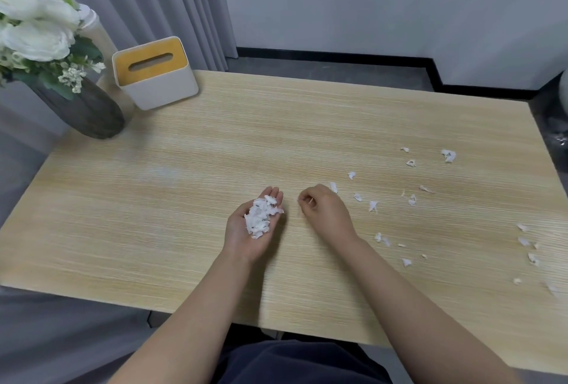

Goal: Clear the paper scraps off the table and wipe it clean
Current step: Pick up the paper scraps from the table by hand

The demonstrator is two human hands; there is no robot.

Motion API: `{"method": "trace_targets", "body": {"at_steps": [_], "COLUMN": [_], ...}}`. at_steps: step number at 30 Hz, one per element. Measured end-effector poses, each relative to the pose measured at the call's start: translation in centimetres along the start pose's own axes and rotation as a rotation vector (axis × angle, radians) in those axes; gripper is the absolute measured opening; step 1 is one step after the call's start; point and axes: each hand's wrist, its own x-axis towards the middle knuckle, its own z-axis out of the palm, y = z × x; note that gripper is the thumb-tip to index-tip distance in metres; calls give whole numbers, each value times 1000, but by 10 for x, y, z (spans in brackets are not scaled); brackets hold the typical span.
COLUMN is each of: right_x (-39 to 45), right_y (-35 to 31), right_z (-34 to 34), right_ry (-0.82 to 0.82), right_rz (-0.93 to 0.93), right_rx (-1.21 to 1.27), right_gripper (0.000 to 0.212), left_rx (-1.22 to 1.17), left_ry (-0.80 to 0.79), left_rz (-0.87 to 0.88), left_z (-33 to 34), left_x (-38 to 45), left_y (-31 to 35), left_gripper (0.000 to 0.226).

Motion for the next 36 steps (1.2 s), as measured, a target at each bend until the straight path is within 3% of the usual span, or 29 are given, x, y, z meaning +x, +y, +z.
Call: {"method": "trace_targets", "body": {"at_steps": [5, 9, 14, 21, 28, 36], "right_x": [-15, -24, -31, -36, -37, -8], "right_y": [-33, -50, -59, -70, -63, -3], "right_z": [-20, -16, -5, -12, -30, -80], "right_ry": [-11, 22, -9, -80, 92, 263], "right_rz": [-184, -333, -356, -351, -166, 43], "right_rx": [116, -39, -151, -232, 69, 245], "right_gripper": [8, 11, 20, 27, 7, 8], "left_rx": [9, 137, 84, 96, 130, 68], "left_ry": [-10, 73, 3, -18, -54, -27], "left_rz": [-24, -52, -193, -188, -178, -164], "left_z": [6, 9, 12, 23, 34, 50], "left_x": [4, 12, 13, 4, 7, 21], "left_y": [-5, -7, -9, -9, -17, -41], "left_gripper": [35, 30, 37, 35, 33, 37]}}
